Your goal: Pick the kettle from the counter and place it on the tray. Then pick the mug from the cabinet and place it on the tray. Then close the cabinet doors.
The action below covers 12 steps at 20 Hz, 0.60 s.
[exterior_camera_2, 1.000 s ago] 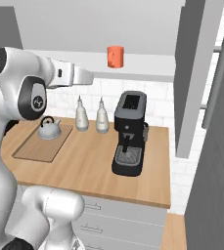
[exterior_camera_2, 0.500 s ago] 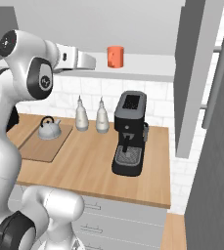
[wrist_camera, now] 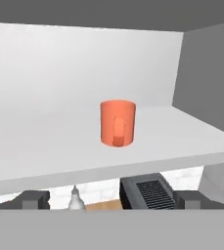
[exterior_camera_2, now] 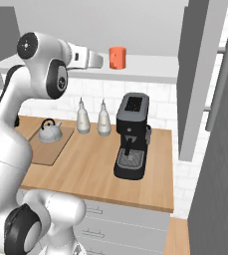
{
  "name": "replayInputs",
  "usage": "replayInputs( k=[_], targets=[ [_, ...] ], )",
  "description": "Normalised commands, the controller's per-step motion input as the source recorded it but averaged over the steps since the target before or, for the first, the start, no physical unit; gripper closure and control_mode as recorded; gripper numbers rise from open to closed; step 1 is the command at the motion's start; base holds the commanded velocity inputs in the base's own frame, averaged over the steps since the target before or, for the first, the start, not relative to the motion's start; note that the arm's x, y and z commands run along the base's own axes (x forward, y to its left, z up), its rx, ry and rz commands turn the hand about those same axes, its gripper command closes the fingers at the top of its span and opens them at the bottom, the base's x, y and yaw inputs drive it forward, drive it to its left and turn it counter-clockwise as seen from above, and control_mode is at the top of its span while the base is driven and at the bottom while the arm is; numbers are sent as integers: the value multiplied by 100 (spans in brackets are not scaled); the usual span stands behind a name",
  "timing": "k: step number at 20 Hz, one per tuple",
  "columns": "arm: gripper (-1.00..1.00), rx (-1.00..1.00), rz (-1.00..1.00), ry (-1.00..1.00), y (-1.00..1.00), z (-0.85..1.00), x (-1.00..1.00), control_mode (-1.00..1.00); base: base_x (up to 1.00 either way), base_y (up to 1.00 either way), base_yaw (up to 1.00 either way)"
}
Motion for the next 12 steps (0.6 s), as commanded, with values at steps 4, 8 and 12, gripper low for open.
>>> replayInputs(
  k=[4,8,12],
  targets=[
    [-100,2,5,-1,-27,-7,20,-100,0,0,0],
    [-100,0,2,0,-17,-7,33,-100,0,0,0],
    [-100,0,0,1,0,3,47,-100,0,0,0]
  ],
)
